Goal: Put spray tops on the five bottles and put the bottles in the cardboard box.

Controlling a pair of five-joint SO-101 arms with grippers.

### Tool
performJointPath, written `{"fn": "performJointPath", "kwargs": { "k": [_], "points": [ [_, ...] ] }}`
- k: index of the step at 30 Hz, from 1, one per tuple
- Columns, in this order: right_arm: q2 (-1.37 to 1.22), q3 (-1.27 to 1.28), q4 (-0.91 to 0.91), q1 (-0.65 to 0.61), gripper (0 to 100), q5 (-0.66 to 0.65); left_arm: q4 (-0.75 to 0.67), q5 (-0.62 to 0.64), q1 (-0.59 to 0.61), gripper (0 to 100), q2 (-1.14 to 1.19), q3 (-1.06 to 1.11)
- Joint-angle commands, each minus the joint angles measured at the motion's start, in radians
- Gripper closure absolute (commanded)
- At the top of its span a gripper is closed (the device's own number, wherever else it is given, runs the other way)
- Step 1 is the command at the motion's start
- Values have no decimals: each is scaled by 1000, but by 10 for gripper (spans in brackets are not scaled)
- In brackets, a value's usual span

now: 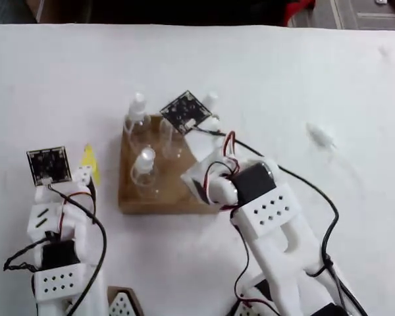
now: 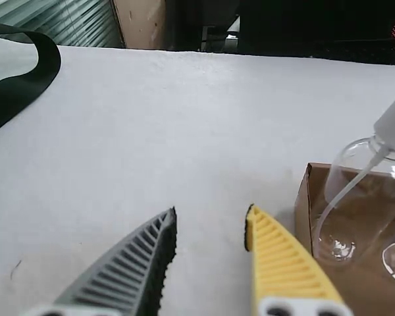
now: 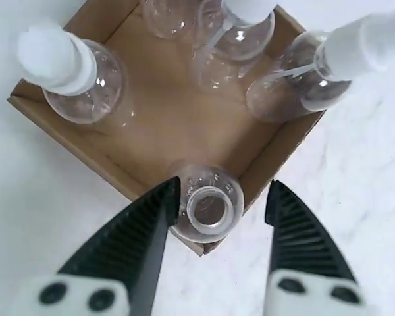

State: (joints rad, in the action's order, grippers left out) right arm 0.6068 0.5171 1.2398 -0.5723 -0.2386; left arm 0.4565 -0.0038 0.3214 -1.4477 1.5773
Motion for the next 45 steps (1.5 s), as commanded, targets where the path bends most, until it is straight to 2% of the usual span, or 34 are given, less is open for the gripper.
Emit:
{"fn": "performJointPath", "kwargs": {
  "k": [1,5,9,12,14,18,24,32,39,45],
  "points": [
    [10,-204,122,10,817,-8,-26,2,-12,834,-12,-34],
    [10,-388,205,134,817,-6,-26,2,-12,834,-12,-34],
    [-5,-519,200,420,818,-15,-26,2,-12,834,-12,-34],
    [-59,-526,127,634,818,-32,-26,2,-12,834,-12,-34],
    [-142,-523,79,720,818,-114,-26,2,-12,834,-12,-34],
    [-386,-577,62,814,818,-287,-26,2,-12,834,-12,-32],
    [-773,-813,101,872,818,-517,-26,2,-12,834,-12,-32],
    [-1208,-1320,369,819,818,-730,-26,2,-12,834,-12,-32],
    [-1567,-1722,406,835,818,-773,-26,2,-13,834,-12,-32],
    [-1753,-1962,443,840,817,-775,-26,2,-13,834,-12,-32]
  ]
}}
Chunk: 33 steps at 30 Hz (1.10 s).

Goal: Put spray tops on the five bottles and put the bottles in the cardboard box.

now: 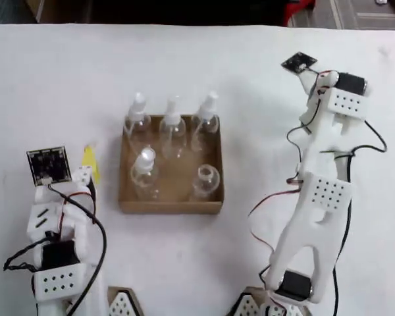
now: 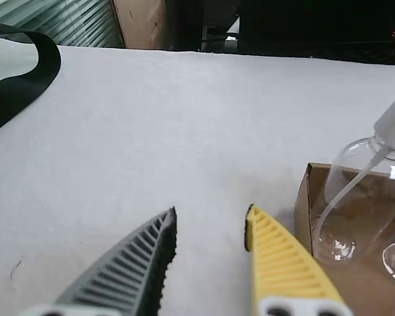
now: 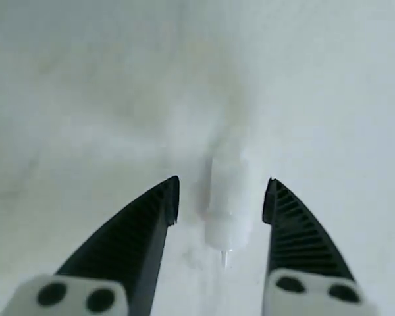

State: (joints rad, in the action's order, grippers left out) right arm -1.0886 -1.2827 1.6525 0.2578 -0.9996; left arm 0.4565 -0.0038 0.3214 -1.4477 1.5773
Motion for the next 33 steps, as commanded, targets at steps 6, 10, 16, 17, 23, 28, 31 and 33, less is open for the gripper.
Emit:
{"fn": "performJointPath", "kwargs": {
  "k": [6,10,16,17,23,28,31,33],
  "points": [
    [-127,-222,24,30,818,-21,-26,2,-13,834,-12,-32],
    [-157,-224,24,51,818,-78,-26,2,-13,834,-12,-32],
    [-174,-230,22,59,849,-75,-26,2,-13,834,-12,-32],
    [-174,-230,19,58,876,-75,-26,2,-13,834,-12,-32],
    [-176,-219,-30,41,930,-75,-26,2,-13,834,-12,-32],
    [-163,-233,-22,38,975,-74,-26,2,-13,834,-12,-32],
    [-116,-301,65,38,980,-55,-26,2,-13,834,-12,-32],
    [-74,-361,77,36,983,44,-26,2,-13,834,-12,-32]
  ]
}}
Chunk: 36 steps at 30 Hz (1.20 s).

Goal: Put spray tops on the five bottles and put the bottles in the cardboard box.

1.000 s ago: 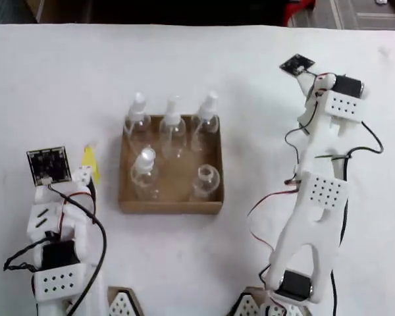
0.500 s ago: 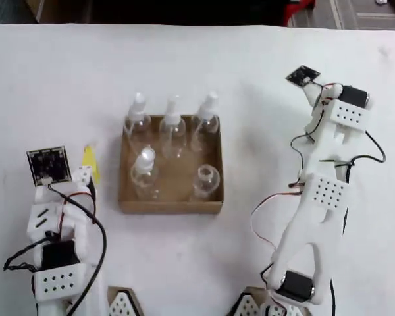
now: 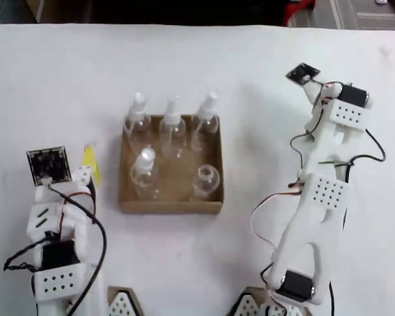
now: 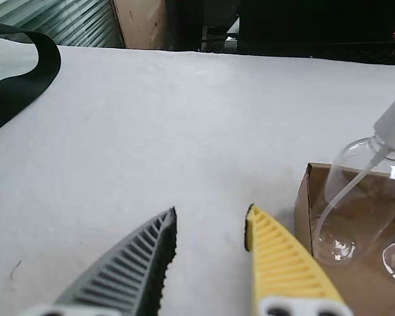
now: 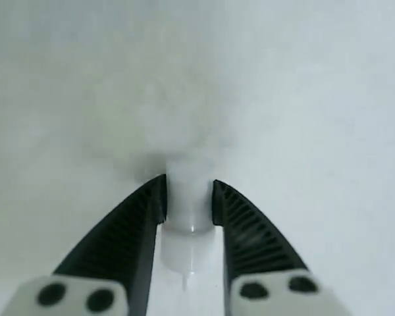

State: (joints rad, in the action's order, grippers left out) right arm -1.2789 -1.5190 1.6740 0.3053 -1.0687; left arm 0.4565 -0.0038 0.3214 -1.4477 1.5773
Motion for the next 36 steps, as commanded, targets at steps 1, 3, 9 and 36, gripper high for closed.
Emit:
{"fn": "performJointPath", "kwargs": {
  "k": [1,3,9,36],
  "points": [
    [142,-144,54,-10,983,183,-26,2,-13,834,-12,-32],
    [220,-143,54,-10,983,293,-26,2,-13,834,-12,-32],
    [478,-2,58,-19,983,436,-26,2,-10,834,-12,-32],
    [2199,1617,-332,-509,983,933,-26,2,-7,834,-12,-32]
  ]
}}
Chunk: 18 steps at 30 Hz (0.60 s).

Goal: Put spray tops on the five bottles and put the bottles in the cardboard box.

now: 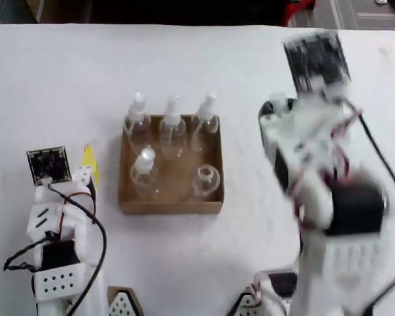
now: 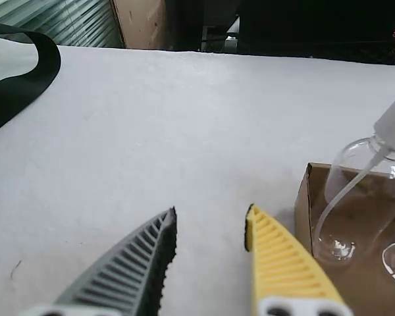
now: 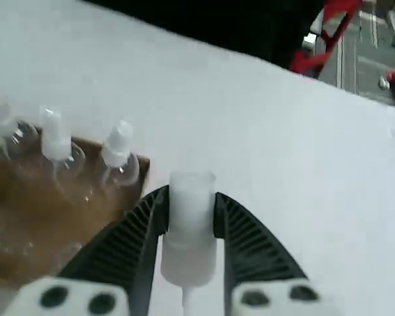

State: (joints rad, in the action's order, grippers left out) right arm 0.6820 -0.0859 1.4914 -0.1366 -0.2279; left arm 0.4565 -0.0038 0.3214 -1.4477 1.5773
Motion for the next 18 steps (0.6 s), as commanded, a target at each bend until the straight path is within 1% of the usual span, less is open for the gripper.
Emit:
{"fn": "performJointPath", "kwargs": {
  "k": [1,6,11,14,18],
  "points": [
    [295,227,-188,-90,983,114,-26,2,-7,834,-12,-32],
    [529,316,-380,-240,983,222,-26,2,-12,834,-12,-32],
    [582,330,-466,-378,983,285,-26,2,-12,834,-12,-32],
    [585,451,-550,-420,983,299,-26,2,-12,834,-12,-32],
    [642,684,-743,-420,983,293,-26,2,-10,834,-12,-34]
  ]
}}
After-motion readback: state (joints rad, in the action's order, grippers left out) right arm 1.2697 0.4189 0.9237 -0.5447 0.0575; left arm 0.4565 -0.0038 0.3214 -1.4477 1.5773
